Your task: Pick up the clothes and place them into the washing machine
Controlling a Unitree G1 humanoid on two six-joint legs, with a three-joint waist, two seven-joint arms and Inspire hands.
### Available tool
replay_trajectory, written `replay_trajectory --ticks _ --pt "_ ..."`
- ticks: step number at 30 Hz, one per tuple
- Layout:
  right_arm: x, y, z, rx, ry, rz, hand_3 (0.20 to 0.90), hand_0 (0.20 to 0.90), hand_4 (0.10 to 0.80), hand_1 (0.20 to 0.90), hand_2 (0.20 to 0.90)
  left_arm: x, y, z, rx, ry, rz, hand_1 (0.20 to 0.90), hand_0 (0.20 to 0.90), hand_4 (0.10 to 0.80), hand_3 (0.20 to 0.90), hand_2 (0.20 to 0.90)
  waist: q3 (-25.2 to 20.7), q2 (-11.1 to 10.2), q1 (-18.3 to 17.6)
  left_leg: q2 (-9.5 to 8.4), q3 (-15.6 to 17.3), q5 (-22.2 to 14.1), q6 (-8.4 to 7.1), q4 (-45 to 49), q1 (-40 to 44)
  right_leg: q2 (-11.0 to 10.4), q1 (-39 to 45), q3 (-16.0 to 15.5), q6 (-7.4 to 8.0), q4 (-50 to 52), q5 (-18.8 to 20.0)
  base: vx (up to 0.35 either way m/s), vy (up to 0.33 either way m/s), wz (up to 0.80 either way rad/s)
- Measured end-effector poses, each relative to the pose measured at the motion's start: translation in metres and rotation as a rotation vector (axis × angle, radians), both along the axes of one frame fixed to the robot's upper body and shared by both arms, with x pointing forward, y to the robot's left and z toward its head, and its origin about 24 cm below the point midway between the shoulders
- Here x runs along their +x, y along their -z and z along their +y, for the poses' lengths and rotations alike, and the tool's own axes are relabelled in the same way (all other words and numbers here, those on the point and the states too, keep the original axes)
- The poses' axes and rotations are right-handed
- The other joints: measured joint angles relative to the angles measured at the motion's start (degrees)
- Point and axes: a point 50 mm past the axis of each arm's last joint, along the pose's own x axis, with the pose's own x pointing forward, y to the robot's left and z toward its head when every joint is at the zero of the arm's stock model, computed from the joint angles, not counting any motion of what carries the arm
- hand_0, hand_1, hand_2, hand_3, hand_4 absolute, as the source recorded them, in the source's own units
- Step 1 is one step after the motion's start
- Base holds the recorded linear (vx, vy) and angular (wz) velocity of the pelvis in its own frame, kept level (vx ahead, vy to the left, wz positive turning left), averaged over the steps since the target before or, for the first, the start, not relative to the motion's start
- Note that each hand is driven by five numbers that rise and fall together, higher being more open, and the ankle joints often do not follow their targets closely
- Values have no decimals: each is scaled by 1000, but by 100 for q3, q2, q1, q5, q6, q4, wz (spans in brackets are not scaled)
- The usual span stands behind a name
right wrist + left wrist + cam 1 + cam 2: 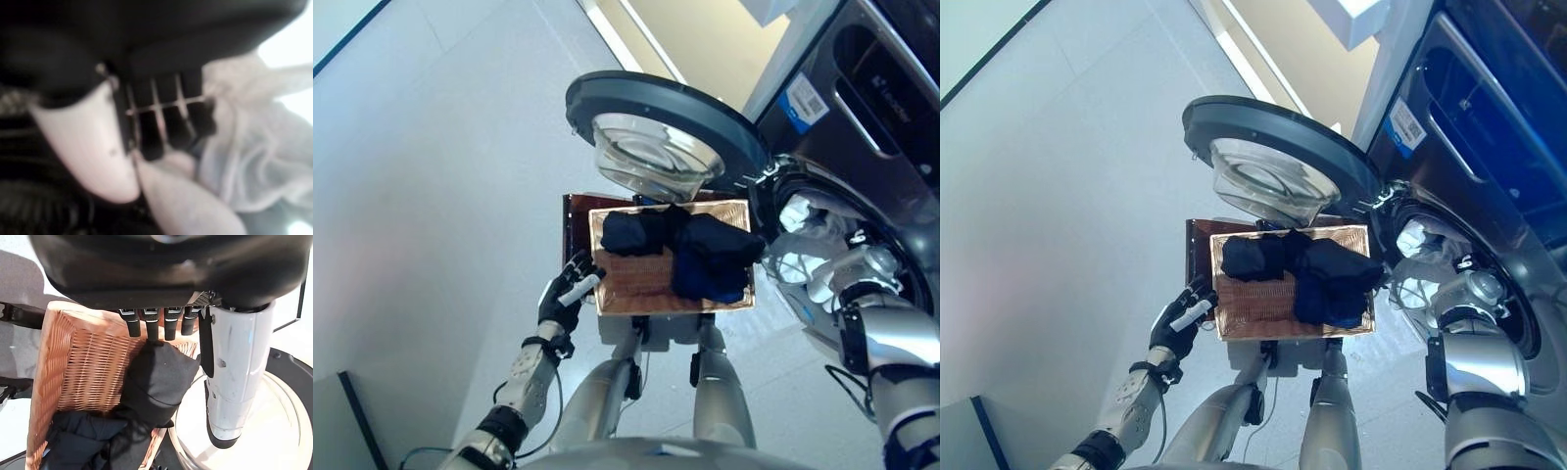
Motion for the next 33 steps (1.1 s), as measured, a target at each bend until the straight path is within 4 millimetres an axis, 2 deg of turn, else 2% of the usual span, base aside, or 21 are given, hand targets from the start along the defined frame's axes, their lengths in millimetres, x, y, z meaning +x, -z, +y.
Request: replay_trajectory --ticks 5,8,10,13,14,16,19,23,27,33 --pt "9 -20 -1 -24 -23 -1 200 200 300 200 200 8 -15 0 -4 20 -76 900 900 800 900 900 64 8 16 -11 -20 50 -10 -1 -265 -35 -524 48 -20 536 -151 -93 8 0" --pt "14 -44 -9 -77 -37 1 200 200 300 200 200 15 -25 -2 -13 31 -118 900 900 800 900 900 79 40 117 -46 13 129 -20 0 -591 -100 -1091 119 -70 1011 -246 -70 32 -11" --pt "18 -67 -14 -242 -87 95 200 200 300 200 200 15 -26 -2 -13 32 -123 900 900 800 900 900 101 92 200 -85 79 180 15 0 -724 -124 -1423 229 -88 1367 -365 -73 28 -16" --pt "26 -89 -12 -500 -170 265 200 200 300 200 200 17 -29 1 -6 24 -134 900 900 800 900 900 102 95 212 -112 134 220 54 0 -854 -142 -1806 342 -128 1845 -576 -57 11 -10" --pt "27 -90 -11 -526 -177 283 200 200 300 200 200 17 -29 2 -6 23 -136 900 900 800 900 900 101 96 210 -109 138 222 55 0 -874 -139 -1855 348 -140 1903 -604 -53 -9 -3" --pt "30 -98 -10 -727 -227 455 200 200 300 200 200 20 -37 -2 -21 30 -171 900 900 800 900 900 98 96 203 -105 156 235 77 0 -1030 -135 -2163 383 -196 2186 -733 -6 -16 1" --pt "32 -114 -11 -855 -232 547 200 200 300 200 200 28 -48 -10 -46 42 -218 900 900 800 900 900 97 97 199 -75 166 292 124 2 -1215 -123 -2428 416 -258 2352 -771 -5 -23 3" --pt "35 -115 -7 -1061 -257 735 200 200 300 200 200 40 -64 -26 -79 64 -278 900 900 800 900 900 95 100 134 -81 163 284 116 10 -1290 -116 -2537 424 -266 2460 -814 18 -11 4" --pt "38 -123 -4 -1251 -253 884 200 200 300 200 200 43 -70 -28 -66 68 -302 900 900 800 900 900 92 100 86 -107 165 303 108 8 -1408 -129 -2700 475 -280 2533 -805 30 -15 7" --pt "35 -121 -6 -1500 -242 1157 200 200 300 200 200 45 -71 -28 -58 59 -303 900 900 800 900 900 84 113 88 -133 169 319 122 4 -1418 -133 -2746 481 -277 2578 -818 7 -3 2"
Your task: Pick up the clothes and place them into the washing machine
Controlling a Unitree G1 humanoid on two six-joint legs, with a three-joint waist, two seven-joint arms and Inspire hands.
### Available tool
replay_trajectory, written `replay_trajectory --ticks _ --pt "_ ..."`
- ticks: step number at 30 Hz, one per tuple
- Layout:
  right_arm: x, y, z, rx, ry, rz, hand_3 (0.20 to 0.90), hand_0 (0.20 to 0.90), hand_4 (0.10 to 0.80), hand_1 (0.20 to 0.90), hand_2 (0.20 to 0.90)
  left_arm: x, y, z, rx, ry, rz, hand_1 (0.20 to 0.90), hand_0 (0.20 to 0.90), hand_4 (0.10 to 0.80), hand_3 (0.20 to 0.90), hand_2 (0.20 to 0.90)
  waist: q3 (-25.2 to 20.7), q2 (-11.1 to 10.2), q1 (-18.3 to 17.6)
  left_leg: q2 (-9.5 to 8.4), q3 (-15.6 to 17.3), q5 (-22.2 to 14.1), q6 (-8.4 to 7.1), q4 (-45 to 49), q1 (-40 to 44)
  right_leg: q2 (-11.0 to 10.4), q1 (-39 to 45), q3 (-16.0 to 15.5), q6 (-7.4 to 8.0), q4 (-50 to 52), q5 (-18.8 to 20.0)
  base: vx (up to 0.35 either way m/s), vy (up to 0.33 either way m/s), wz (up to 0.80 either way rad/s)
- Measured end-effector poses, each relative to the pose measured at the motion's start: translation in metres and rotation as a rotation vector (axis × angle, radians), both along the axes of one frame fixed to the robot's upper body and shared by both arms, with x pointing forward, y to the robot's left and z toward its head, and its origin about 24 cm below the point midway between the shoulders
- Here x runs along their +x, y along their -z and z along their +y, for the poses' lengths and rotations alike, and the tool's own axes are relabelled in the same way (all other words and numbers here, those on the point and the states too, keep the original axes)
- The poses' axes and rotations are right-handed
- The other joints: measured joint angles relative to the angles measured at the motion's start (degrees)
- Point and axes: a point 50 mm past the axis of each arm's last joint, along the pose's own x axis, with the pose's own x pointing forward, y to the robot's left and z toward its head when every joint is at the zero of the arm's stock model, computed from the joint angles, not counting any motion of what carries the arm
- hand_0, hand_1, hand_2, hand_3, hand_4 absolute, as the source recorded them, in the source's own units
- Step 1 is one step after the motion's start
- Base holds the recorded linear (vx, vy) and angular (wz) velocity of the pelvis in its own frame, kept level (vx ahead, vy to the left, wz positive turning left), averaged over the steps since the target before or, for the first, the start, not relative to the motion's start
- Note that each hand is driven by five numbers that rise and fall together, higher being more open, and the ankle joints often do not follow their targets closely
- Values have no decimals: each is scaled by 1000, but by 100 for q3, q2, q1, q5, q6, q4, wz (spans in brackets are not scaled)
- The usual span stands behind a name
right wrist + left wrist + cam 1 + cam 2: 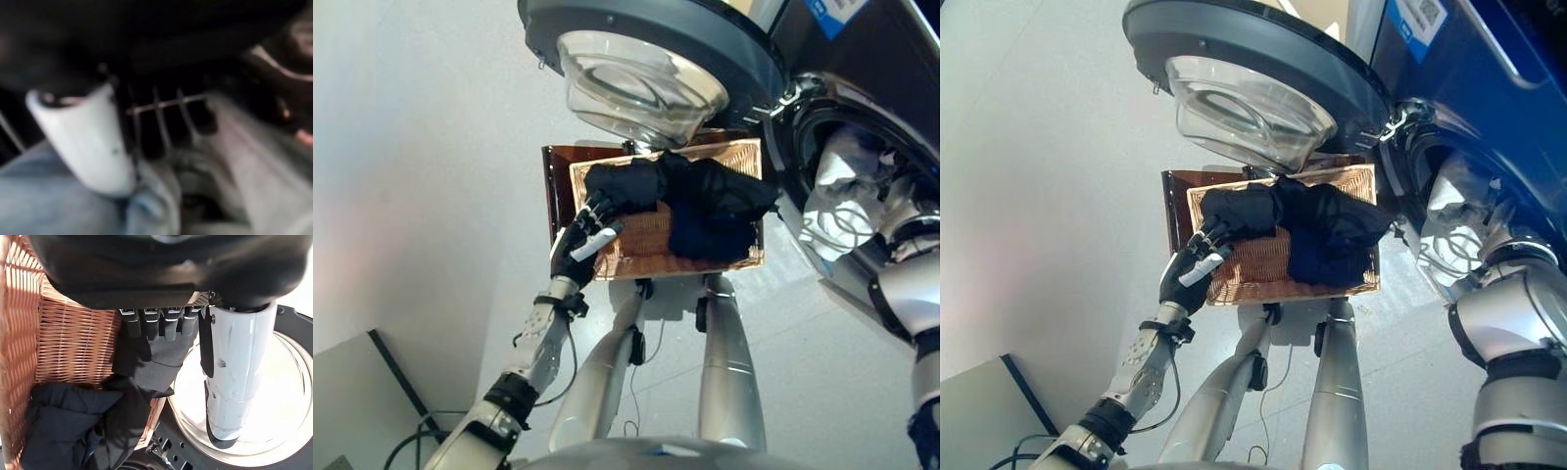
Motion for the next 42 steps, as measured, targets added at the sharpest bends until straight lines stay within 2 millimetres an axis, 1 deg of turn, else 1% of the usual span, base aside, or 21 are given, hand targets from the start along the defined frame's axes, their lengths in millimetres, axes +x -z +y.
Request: replay_trajectory --ticks 1,3,7,9,11,15,22,23,24,25,26,28,29,30,31,32,33,35,38,40,42 --pt "0 0 0 -31 0 24 200 200 300 200 200 0 0 0 1 -1 0 900 900 800 900 900 0 0 -1 -8 0 0 0 -1 -4 -4 -17 7 1 19 -5 0 0 0" --pt "0 -1 0 -164 2 123 200 200 300 200 200 0 0 0 2 -4 1 900 900 800 900 900 -4 5 1 -24 -1 2 -3 1 -6 -36 -43 19 2 68 -19 5 -12 6" --pt "0 -2 -1 -303 5 239 200 200 300 200 200 0 0 -1 2 0 2 900 900 800 900 900 -13 18 14 -44 -15 9 -14 0 -9 -66 -80 24 -1 145 -39 13 -10 4" --pt "-1 -4 -3 -420 13 328 200 200 300 200 200 0 0 -1 5 1 0 900 900 800 900 900 -19 27 24 -61 -17 19 -27 0 -47 -85 -140 38 -3 206 -63 31 -27 4" --pt "-2 -5 -5 -494 18 392 200 200 300 200 200 0 0 -1 9 2 -1 900 900 800 900 900 -20 28 29 -56 -32 21 -30 23 -83 -83 -154 29 -6 209 -62 12 -17 2" --pt "0 -7 -3 -593 11 473 200 200 300 200 200 0 0 -2 7 2 -2 900 900 800 900 900 -20 28 31 -60 -32 26 -32 26 -91 -76 -159 26 -6 210 -62 1 -8 1" --pt "3 -10 0 -669 -5 502 200 200 300 200 200 0 0 -2 7 2 -2 900 900 800 900 900 -19 27 29 -59 -35 34 -32 28 -91 -74 -158 23 -5 220 -63 0 0 0" --pt "3 -10 1 -669 -6 502 458 458 484 458 458 0 0 -2 7 2 -2 900 900 800 900 900 -19 27 27 -59 -35 38 -29 29 -91 -76 -156 23 -5 220 -63 0 0 0" --pt "3 -10 1 -669 -7 501 804 804 731 804 804 0 0 -2 7 2 -2 900 900 800 900 900 -19 26 24 -59 -35 41 -25 29 -89 -77 -154 22 -5 220 -63 0 0 0" --pt "3 -10 1 -668 -8 498 900 900 800 900 900 0 0 -2 7 2 -2 900 900 800 900 900 -18 26 19 -59 -35 50 -13 29 -89 -76 -151 15 -5 220 -63 0 0 0" --pt "3 -10 1 -646 -5 482 900 900 800 900 900 0 0 -2 7 1 -2 900 900 800 900 900 -18 25 16 -59 -38 72 15 31 -85 -81 -143 15 -5 220 -61 0 0 0" --pt "2 -12 -1 -536 11 401 900 900 800 900 900 0 -1 -2 6 1 -2 900 900 800 900 900 -16 22 43 -61 -59 112 43 35 -73 -86 -121 -2 -5 222 -60 0 0 0" --pt "2 -12 -1 -429 17 326 900 900 800 900 900 0 0 -2 6 -2 0 900 900 800 900 900 -13 17 51 -62 -72 130 51 34 -59 -86 -106 -8 -4 222 -57 0 0 0" --pt "2 -13 -2 -380 20 290 900 900 800 900 900 0 0 -2 6 -3 1 900 900 800 900 900 -12 16 59 -65 -77 141 55 34 -48 -84 -94 -13 -4 225 -56 -26 26 -3" --pt "2 -12 -1 -210 18 171 900 900 800 900 900 0 0 -2 8 -6 4 900 900 800 900 900 -8 12 74 -66 -86 147 57 33 -4 -87 -43 -29 -3 222 -56 0 0 0" --pt "2 -12 -1 -149 12 127 900 900 800 900 900 0 1 -2 8 -7 6 900 900 800 900 900 -8 11 83 -64 -91 148 55 34 25 -91 -1 -42 -3 216 -56 -25 21 -3" --pt "4 -10 1 -20 -5 28 900 900 800 900 900 -1 1 -1 9 -12 11 900 900 800 900 900 -8 11 94 -57 -117 147 54 31 97 -89 95 -68 0 183 -57 0 0 0" --pt "4 -9 2 91 -25 -44 900 900 800 900 900 -1 2 1 11 -22 15 900 900 800 900 900 -7 9 100 -58 -151 131 33 25 167 -91 184 -74 8 160 -52 -19 42 -5" --pt "5 -8 3 164 -39 -92 900 900 800 900 900 -3 5 3 11 -31 24 900 900 800 900 900 -2 3 94 -56 -155 132 34 21 179 -92 203 -88 13 150 -49 -25 45 -5" --pt "7 -3 6 222 -47 -119 900 900 800 900 900 -7 9 4 12 -35 40 900 900 800 900 900 2 -4 60 -40 -156 143 52 27 229 -84 289 -123 13 93 -47 -31 62 -9" --pt "7 -1 7 244 -48 -130 900 900 800 900 900 -8 11 5 12 -38 46 900 900 800 900 900 3 -4 42 -32 -155 142 52 26 247 -71 335 -128 21 42 -40 -14 42 -8"
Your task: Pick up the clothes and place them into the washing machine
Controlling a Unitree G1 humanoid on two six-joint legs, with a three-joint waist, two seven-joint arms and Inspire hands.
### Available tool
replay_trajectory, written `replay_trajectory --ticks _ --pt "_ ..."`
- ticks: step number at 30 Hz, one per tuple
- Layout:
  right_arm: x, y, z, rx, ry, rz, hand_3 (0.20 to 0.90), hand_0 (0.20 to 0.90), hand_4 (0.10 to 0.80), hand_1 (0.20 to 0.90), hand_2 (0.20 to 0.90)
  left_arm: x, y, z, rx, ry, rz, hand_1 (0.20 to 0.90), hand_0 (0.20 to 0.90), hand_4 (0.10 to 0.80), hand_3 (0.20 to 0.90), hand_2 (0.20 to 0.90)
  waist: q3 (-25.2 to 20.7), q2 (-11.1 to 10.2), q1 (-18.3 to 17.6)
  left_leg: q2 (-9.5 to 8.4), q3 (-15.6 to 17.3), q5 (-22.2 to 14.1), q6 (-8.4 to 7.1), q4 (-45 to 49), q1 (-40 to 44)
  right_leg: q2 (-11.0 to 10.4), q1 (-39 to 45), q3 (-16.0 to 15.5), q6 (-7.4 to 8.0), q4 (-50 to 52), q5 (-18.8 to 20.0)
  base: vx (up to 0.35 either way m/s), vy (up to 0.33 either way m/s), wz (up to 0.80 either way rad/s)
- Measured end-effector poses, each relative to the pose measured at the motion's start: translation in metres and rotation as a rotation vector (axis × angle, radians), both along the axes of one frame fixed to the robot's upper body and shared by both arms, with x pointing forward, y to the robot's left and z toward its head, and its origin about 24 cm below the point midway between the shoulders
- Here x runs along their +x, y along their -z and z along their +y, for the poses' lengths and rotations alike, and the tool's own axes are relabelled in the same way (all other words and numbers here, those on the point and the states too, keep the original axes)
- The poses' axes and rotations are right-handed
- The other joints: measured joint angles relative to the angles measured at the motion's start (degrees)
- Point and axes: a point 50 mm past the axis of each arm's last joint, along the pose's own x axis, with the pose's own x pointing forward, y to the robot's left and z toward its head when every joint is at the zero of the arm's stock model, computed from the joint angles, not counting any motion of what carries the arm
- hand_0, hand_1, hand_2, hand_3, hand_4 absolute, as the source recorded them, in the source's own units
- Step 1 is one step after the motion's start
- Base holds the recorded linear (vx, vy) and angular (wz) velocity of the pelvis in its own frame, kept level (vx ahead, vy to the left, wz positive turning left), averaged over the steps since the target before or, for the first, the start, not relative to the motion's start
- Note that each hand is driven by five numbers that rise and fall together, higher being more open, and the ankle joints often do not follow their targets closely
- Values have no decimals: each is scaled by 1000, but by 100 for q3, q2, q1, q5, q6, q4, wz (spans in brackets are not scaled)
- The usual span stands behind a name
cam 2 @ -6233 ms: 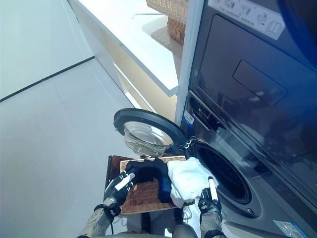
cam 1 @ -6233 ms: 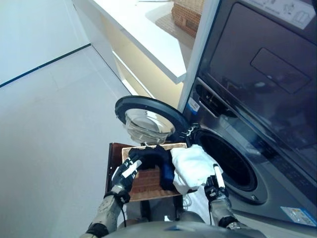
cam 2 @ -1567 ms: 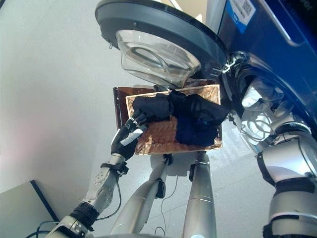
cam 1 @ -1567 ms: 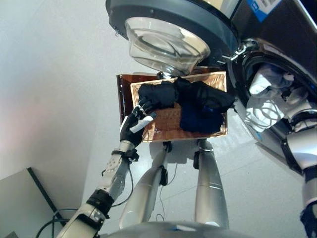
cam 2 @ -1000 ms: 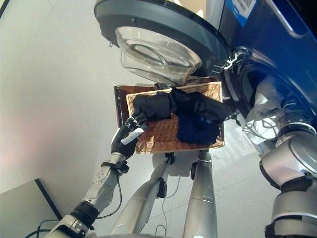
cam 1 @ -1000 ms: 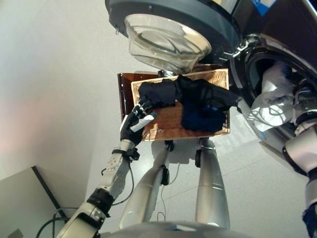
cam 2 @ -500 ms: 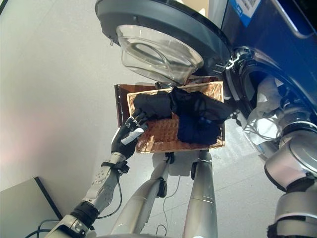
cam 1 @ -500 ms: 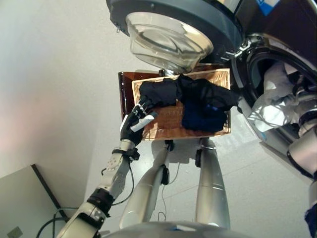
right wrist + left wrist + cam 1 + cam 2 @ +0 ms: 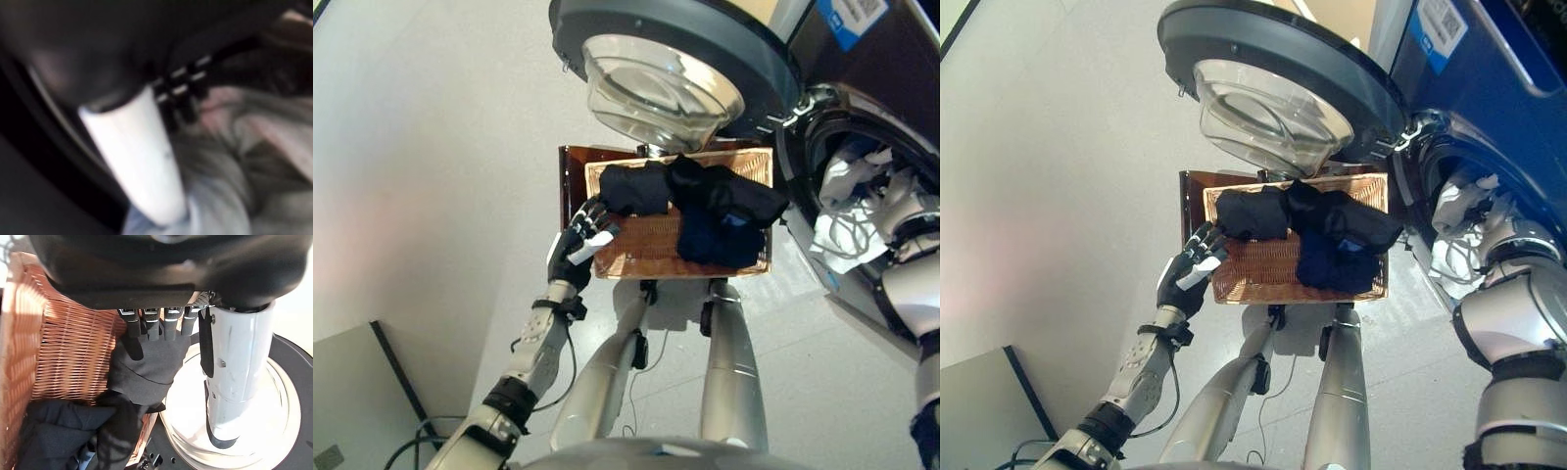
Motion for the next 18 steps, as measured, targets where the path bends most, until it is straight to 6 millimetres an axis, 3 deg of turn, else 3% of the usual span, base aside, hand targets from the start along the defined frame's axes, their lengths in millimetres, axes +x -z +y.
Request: replay_trajectory --ticks 6,11,18 --pt "5 19 11 101 -19 -38 900 900 800 900 900 -3 4 3 0 -14 15 900 900 800 900 900 29 -42 -84 34 8 -18 -17 -1 139 44 228 -9 31 -191 40 -15 34 -11" --pt "16 55 47 161 -146 -67 900 900 800 900 900 -3 8 14 7 -66 30 900 900 800 900 900 70 -250 -279 117 78 -144 33 2 323 148 488 12 54 -403 101 7 20 -11" --pt "5 99 78 294 -247 -146 900 900 800 900 900 -8 15 27 1 -142 65 900 900 800 900 900 35 -430 -442 139 178 -204 37 2 373 207 556 106 58 -516 165 13 20 -8"
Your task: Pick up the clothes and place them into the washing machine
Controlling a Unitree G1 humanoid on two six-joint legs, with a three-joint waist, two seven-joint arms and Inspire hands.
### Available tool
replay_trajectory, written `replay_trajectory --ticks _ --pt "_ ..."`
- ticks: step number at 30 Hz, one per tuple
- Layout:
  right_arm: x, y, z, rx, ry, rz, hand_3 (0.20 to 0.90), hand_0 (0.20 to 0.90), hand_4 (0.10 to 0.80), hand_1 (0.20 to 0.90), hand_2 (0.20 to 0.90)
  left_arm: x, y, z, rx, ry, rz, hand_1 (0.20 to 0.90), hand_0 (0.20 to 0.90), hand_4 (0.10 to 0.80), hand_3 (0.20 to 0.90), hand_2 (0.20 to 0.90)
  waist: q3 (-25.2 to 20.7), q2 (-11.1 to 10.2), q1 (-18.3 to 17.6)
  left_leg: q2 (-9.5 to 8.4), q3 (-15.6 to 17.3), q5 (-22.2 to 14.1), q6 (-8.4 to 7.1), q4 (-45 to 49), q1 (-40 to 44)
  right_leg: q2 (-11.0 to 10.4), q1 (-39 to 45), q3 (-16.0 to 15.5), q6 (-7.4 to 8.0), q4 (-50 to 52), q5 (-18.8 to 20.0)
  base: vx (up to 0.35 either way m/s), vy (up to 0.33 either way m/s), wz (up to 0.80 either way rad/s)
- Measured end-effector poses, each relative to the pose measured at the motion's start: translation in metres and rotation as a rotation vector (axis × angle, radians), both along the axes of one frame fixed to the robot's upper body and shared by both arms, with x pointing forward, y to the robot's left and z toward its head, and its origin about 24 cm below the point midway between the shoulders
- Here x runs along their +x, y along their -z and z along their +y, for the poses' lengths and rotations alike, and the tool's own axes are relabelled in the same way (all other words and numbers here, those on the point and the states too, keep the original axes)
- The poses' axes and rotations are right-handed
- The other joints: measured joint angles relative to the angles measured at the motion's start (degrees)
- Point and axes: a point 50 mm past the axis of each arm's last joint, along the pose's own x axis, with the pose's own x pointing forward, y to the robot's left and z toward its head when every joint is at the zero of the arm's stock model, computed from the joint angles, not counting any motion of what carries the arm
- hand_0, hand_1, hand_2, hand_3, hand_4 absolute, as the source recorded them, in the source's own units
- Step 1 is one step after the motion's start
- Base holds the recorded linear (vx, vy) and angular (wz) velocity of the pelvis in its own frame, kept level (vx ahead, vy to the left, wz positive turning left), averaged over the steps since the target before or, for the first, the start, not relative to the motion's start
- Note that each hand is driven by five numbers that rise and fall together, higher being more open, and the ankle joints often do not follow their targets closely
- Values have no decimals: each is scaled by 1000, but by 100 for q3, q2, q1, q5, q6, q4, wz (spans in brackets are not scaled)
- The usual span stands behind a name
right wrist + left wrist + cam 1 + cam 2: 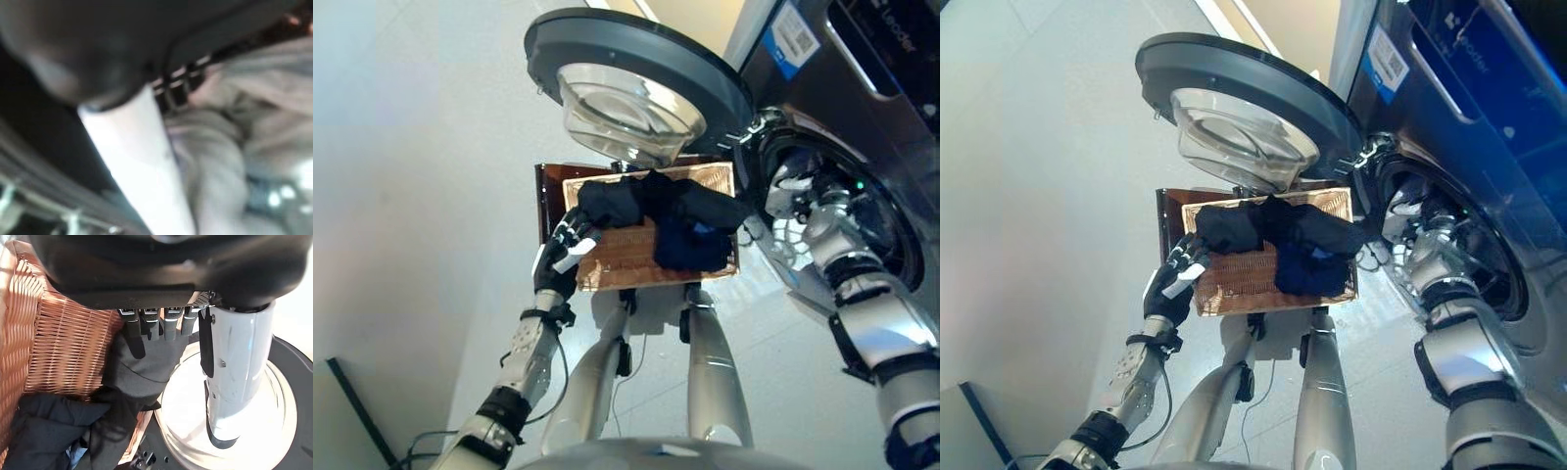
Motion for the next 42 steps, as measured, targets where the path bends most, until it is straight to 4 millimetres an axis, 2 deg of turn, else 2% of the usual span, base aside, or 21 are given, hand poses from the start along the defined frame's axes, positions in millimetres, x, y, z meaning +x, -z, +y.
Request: replay_trajectory --ticks 7,14,17,23,24,25,26,34,42 --pt "-10 28 10 37 -6 33 900 900 800 900 900 -5 7 2 -3 -10 27 900 900 800 900 900 -20 -13 8 44 50 -41 -23 -18 194 52 217 15 12 -129 38 0 0 0" --pt "-13 40 0 24 56 122 900 900 800 900 900 -10 12 6 -20 -42 44 900 900 800 900 900 -33 -16 46 47 44 -44 -26 -20 177 49 209 10 -4 -147 53 -8 -3 2" --pt "-12 41 -9 23 105 205 900 900 800 900 900 -10 12 5 -20 -35 43 900 900 800 900 900 -37 -10 159 45 44 -40 -26 -21 167 36 201 4 -26 -155 81 0 0 0" --pt "-12 24 -29 -37 160 340 900 900 800 900 900 -12 12 2 -14 12 31 900 900 800 900 900 -82 44 432 47 18 -41 -29 -17 134 14 178 -13 -32 -162 78 7 -11 2" --pt "-13 23 -32 -43 163 353 730 730 678 730 730 -12 13 2 -13 15 33 900 900 800 900 900 -98 63 480 47 -5 -41 -30 -17 129 10 178 -30 -34 -162 76 23 -30 5" --pt "-13 21 -34 -54 163 362 480 480 500 480 480 -13 13 2 -13 19 33 900 900 800 900 900 -116 86 527 46 -22 -41 -30 -16 120 3 177 -44 -37 -161 70 35 -42 4" --pt "-14 19 -38 -63 171 374 200 200 300 200 200 -13 13 1 -14 22 34 900 900 800 900 900 -138 119 540 42 -36 -41 -31 -6 90 -6 167 -51 -37 -161 69 0 0 0" --pt "-12 -4 -53 -177 173 403 200 200 300 200 200 -13 12 -2 4 57 29 900 900 800 900 900 -307 182 645 42 -43 -43 -45 -2 -63 -10 -18 -63 -57 -88 51 18 -34 3" --pt "-7 2 -43 -185 104 469 200 200 300 200 200 -12 10 -3 23 71 16 900 900 800 900 900 -310 185 656 80 -53 -9 -86 9 -55 23 1 -110 -83 -58 38 3 -4 0"
